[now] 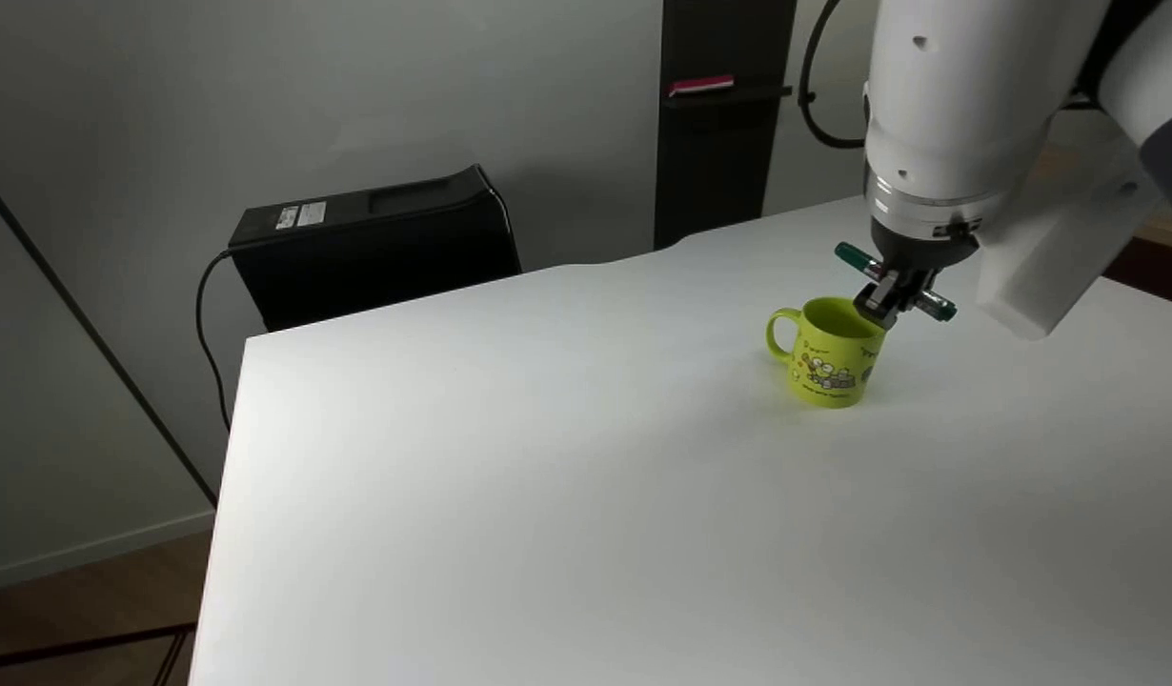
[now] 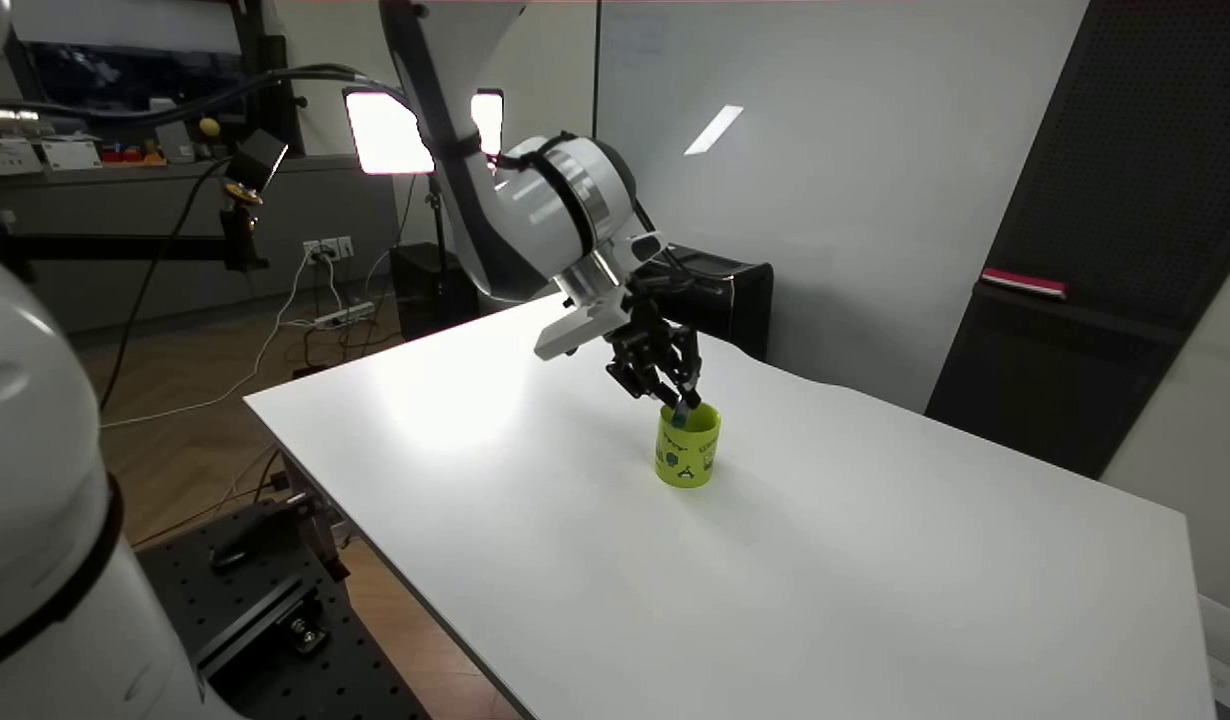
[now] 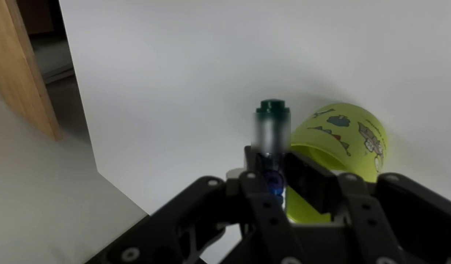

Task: Put the marker in the mug

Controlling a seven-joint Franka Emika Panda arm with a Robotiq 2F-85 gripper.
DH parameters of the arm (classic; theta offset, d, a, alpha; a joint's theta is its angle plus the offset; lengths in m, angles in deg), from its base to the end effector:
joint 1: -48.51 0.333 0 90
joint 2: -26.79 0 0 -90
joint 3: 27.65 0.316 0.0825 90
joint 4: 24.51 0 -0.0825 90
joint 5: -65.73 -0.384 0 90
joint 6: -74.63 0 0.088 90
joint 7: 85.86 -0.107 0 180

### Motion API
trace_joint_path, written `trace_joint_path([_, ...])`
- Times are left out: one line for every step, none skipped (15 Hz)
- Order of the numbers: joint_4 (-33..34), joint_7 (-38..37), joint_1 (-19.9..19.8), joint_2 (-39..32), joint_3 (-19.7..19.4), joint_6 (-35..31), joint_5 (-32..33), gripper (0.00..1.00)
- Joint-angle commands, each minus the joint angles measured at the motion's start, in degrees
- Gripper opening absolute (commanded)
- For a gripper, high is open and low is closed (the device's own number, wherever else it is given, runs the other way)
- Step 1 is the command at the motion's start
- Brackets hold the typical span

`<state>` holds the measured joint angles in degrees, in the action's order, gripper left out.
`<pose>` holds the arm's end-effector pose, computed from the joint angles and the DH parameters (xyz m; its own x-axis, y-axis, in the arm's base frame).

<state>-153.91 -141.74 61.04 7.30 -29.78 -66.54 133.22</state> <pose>0.5156 0.0954 0.1990 0.9470 0.2664 0.1796 0.1112 -0.7963 0.5946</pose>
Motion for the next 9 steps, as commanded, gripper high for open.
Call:
trace_joint_path([-0.4,-10.2,-1.6,-0.1,0.3,0.0,7.7,0.06])
trace_joint_path([-0.4,-12.7,-2.0,-0.3,0.5,0.1,9.8,0.06])
trace_joint_path([-0.3,-14.9,-2.4,-0.6,0.9,0.4,11.5,0.06])
trace_joint_path([-0.3,-16.4,-3.0,-1.1,1.3,0.0,12.1,0.06])
trace_joint_path([-0.2,-17.4,-3.6,-1.6,1.8,-0.4,12.0,0.06])
trace_joint_path([0.0,-18.6,-4.0,-2.1,2.2,-1.0,12.0,0.06])
trace_joint_path([0.1,-19.8,-4.4,-2.6,2.5,-1.6,11.9,0.06])
trace_joint_path([0.4,-21.0,-4.6,-3.1,2.8,-2.1,11.8,0.06])
trace_joint_path([0.6,-21.5,-4.8,-3.6,3.1,-2.7,11.7,0.06])
